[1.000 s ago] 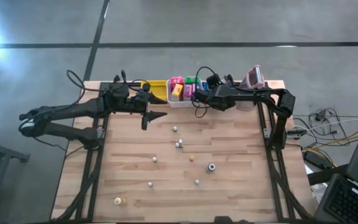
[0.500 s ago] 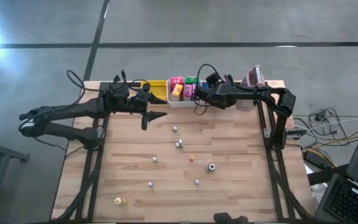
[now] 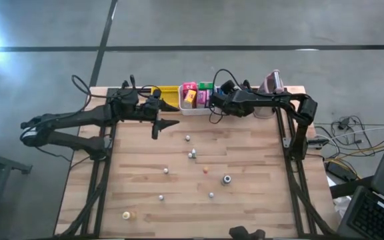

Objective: Pick & Place Kitchen Items
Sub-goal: Put the orange seasoning pack into the blue basket

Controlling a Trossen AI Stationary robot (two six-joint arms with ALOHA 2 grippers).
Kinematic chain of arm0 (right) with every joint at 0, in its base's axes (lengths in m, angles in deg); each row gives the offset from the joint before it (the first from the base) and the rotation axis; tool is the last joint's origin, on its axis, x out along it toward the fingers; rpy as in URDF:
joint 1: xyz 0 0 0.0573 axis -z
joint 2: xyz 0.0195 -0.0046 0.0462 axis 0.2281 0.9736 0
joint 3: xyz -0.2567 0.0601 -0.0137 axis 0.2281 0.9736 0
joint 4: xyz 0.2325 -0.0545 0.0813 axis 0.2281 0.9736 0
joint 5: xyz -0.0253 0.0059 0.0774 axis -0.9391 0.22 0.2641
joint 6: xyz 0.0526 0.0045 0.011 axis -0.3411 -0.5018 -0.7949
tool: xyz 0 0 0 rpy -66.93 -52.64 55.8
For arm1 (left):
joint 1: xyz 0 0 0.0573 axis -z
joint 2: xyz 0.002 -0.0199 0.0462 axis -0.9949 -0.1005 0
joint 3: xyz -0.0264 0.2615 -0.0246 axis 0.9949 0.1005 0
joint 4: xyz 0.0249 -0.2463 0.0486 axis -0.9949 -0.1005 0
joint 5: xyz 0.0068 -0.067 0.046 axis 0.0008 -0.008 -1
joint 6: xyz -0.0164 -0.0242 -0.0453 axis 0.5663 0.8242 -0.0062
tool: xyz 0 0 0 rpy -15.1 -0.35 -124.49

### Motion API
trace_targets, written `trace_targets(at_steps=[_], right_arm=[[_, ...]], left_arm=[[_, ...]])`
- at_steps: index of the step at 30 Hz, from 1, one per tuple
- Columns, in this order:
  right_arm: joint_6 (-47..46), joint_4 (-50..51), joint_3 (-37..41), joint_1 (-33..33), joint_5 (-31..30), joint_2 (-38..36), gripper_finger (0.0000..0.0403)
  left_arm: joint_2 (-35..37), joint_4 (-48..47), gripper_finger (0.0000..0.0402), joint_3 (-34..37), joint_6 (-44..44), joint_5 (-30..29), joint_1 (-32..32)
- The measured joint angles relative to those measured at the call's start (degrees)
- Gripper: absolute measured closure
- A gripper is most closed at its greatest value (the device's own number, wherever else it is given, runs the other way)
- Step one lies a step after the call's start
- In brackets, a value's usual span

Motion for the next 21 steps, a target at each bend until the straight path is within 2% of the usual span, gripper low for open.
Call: trace_targets(at_steps=[9, 21], right_arm=[[1.3, -2.7, 2.3, 0.4, -1.3, 0.0, 0.0395], [3.4, -3.8, 2.4, -0.5, 0.3, 0.0, 0.0383]], left_arm=[[0.0, 0.0, 0.0163, 0.0, 0.0, 0.0, 0.0], [0.0, 0.0, 0.0163, 0.0, 0.0, 0.0, 0.0]])
